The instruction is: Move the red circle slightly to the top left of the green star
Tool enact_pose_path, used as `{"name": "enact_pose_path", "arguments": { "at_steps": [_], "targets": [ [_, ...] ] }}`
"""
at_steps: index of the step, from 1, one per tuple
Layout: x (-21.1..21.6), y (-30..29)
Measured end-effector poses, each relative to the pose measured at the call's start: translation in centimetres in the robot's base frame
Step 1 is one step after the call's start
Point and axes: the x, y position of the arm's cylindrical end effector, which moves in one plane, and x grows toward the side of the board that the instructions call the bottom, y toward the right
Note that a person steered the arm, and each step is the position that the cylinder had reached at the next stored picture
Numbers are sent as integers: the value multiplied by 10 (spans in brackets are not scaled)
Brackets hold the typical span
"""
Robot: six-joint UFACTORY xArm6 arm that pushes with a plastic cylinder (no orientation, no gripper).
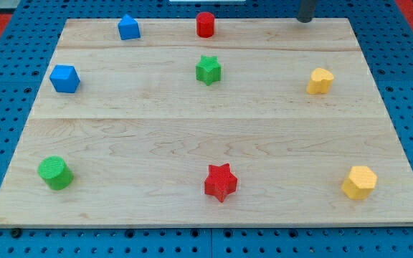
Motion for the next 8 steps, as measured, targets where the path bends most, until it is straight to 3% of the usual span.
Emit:
{"name": "enact_pose_path", "arguments": {
  "at_steps": [2, 5, 7, 8],
  "targets": [
    [0, -44],
    [4, -177],
    [1, -185],
    [1, -222]
  ]
}}
